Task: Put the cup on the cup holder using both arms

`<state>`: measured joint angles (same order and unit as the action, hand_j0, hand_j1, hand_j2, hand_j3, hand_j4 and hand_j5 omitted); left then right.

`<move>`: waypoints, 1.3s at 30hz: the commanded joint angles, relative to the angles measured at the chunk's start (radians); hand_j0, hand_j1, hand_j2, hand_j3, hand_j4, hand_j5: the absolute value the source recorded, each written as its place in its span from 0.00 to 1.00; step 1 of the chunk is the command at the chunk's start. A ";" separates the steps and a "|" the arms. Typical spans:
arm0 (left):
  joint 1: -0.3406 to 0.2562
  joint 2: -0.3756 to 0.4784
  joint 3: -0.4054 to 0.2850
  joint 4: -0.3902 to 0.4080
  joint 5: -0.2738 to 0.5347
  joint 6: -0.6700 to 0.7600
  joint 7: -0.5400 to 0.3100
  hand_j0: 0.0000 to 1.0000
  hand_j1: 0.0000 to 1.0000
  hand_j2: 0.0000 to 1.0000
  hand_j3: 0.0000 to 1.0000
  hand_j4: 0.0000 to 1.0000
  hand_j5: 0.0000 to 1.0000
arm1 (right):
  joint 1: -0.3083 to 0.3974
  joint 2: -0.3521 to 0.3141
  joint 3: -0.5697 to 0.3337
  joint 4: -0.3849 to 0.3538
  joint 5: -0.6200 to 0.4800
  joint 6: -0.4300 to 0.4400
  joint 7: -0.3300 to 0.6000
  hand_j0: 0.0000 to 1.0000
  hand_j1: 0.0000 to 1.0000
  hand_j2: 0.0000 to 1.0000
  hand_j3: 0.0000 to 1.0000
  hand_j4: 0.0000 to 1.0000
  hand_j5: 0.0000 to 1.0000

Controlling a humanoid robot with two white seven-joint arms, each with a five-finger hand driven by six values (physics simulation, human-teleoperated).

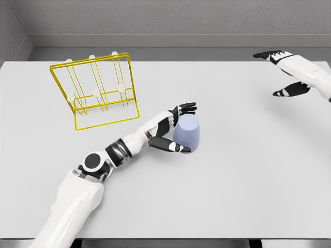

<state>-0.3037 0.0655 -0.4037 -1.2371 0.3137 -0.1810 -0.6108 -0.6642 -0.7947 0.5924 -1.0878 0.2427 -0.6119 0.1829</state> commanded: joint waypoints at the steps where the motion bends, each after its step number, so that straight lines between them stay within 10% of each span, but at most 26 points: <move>1: 0.000 -0.004 0.000 -0.001 0.002 -0.002 0.000 1.00 1.00 1.00 1.00 1.00 1.00 | 0.000 0.002 -0.003 0.002 -0.008 0.001 0.000 1.00 1.00 1.00 1.00 1.00 1.00; 8: 0.000 -0.015 0.000 -0.001 -0.001 0.000 0.000 1.00 1.00 1.00 1.00 1.00 1.00 | -0.002 0.002 -0.003 0.002 -0.006 0.001 0.000 1.00 1.00 1.00 1.00 1.00 1.00; 11: 0.000 -0.016 0.000 0.001 0.001 0.002 0.000 0.65 0.65 0.65 0.65 0.65 0.65 | -0.003 0.002 -0.006 0.002 -0.006 0.001 0.000 1.00 1.00 1.00 1.00 1.00 1.00; 16: 0.000 -0.015 0.002 -0.001 0.002 0.002 0.000 0.38 0.38 0.38 0.38 0.38 0.38 | -0.003 0.002 -0.006 0.003 -0.008 0.001 0.000 1.00 1.00 1.00 1.00 1.00 1.00; 30: 0.006 -0.013 0.014 -0.001 0.002 0.002 0.000 0.35 0.35 0.35 0.35 0.35 0.35 | -0.002 0.002 -0.006 0.003 -0.008 0.001 0.000 1.00 1.00 1.00 1.00 1.00 1.00; 39: 0.021 0.020 0.069 -0.151 0.064 0.015 0.000 0.35 0.35 0.35 0.35 0.35 0.35 | -0.003 0.000 -0.009 0.008 -0.008 0.001 0.000 1.00 1.00 1.00 1.00 1.00 1.00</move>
<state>-0.2807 0.0736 -0.3444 -1.3539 0.3513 -0.1690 -0.6111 -0.6688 -0.7925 0.5845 -1.0806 0.2413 -0.6119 0.1832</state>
